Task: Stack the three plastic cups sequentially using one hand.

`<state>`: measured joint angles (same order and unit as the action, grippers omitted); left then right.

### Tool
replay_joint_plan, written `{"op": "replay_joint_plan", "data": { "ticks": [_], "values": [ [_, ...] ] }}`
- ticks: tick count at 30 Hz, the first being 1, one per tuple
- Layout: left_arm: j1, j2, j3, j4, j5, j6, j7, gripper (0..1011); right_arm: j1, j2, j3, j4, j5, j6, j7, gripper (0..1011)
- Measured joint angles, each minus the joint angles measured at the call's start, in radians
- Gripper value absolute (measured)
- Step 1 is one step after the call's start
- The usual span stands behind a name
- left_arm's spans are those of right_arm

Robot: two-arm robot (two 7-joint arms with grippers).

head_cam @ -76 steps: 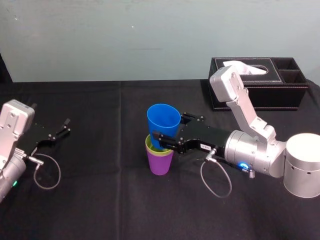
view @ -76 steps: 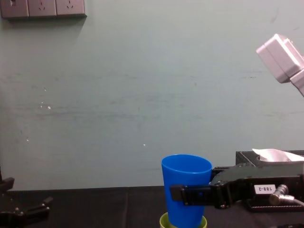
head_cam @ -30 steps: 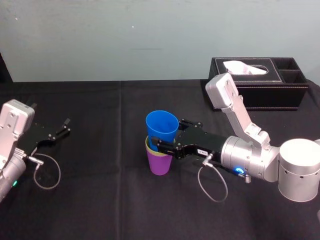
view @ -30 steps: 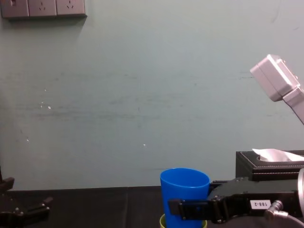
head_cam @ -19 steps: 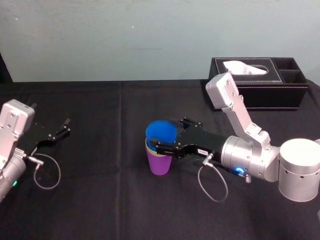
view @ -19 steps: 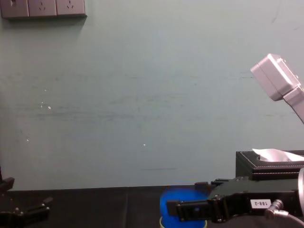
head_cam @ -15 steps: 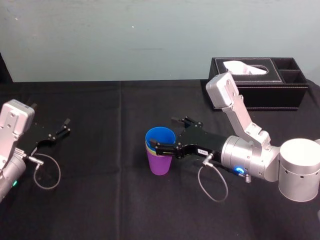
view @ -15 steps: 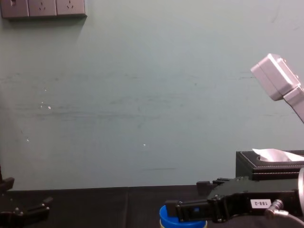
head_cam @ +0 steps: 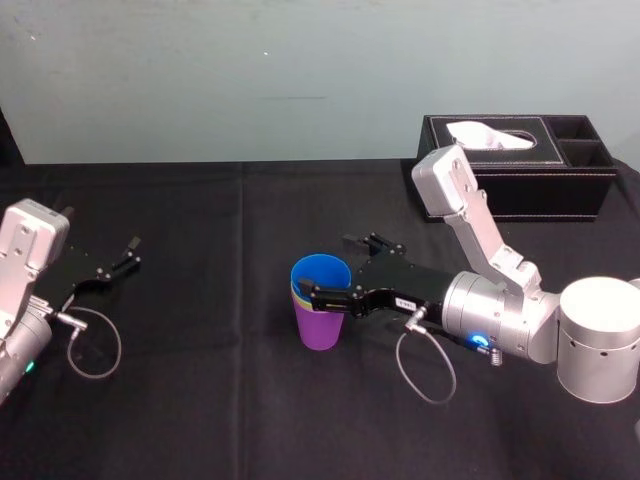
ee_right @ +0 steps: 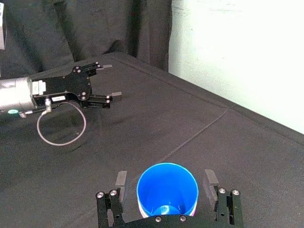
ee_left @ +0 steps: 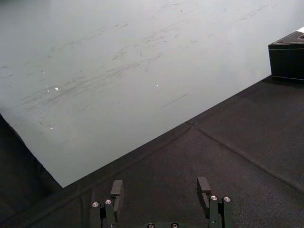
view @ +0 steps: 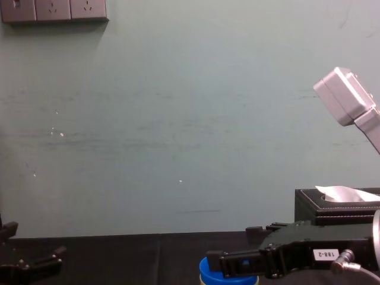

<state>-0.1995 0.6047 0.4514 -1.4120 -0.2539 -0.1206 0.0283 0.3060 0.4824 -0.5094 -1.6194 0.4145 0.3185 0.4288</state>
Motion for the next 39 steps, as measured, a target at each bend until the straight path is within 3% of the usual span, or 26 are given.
{"op": "replay_joint_plan", "data": {
  "ticks": [8,16,29,35,39],
  "values": [
    [0.000,0.000,0.000,0.000,0.000,0.000,0.000,1010,-0.004,0.001,0.004,-0.009,-0.003,-0.003,-0.003,1002],
    [0.000,0.000,0.000,0.000,0.000,0.000,0.000,1010,-0.036,0.018,0.040,-0.052,-0.011,-0.022,-0.032,1002],
    [0.000,0.000,0.000,0.000,0.000,0.000,0.000,1010,-0.104,0.055,0.138,-0.081,-0.008,-0.070,-0.069,1002],
    [0.000,0.000,0.000,0.000,0.000,0.000,0.000,1010,-0.136,0.055,0.177,-0.059,-0.033,-0.119,-0.098,1002],
    [0.000,0.000,0.000,0.000,0.000,0.000,0.000,1010,-0.153,0.049,0.196,-0.039,-0.077,-0.153,-0.136,1002]
  ]
}}
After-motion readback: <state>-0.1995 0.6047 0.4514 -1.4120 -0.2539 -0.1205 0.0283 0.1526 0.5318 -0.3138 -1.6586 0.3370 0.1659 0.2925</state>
